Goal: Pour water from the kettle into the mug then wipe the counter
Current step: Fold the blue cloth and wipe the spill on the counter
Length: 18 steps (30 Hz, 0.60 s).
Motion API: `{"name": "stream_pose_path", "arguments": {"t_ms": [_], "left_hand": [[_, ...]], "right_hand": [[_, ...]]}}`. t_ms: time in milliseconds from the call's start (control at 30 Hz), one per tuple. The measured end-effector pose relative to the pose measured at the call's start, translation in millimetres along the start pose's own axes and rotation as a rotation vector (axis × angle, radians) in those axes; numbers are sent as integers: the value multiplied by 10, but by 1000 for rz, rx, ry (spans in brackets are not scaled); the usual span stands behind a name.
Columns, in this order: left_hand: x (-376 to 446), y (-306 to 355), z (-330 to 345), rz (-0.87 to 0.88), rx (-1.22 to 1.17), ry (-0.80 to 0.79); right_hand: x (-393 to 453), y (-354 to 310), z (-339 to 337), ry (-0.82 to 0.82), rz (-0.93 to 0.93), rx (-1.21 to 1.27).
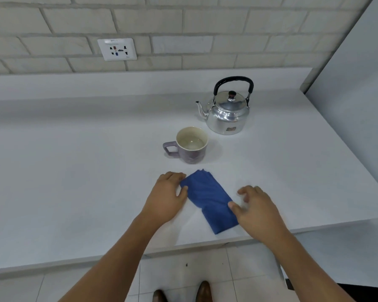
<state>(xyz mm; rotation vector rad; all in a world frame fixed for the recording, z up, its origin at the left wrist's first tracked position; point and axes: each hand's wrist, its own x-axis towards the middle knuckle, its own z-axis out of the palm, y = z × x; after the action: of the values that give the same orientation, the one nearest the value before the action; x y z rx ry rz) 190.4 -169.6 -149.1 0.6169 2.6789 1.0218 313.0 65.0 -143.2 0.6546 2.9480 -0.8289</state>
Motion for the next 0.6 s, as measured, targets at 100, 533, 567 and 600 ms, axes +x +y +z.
{"name": "stream_pose_path", "arguments": {"t_ms": [100, 533, 567, 600], "left_hand": [[110, 145, 102, -44, 34, -27], [174, 212, 178, -109, -21, -27], [164, 203, 158, -114, -64, -3], [153, 190, 133, -121, -103, 15]], "right_hand": [[-203, 42, 88, 2, 46, -39], [-108, -141, 114, -36, 186, 230], [-82, -153, 108, -31, 191, 256], [-56, -162, 108, -24, 190, 281]]}}
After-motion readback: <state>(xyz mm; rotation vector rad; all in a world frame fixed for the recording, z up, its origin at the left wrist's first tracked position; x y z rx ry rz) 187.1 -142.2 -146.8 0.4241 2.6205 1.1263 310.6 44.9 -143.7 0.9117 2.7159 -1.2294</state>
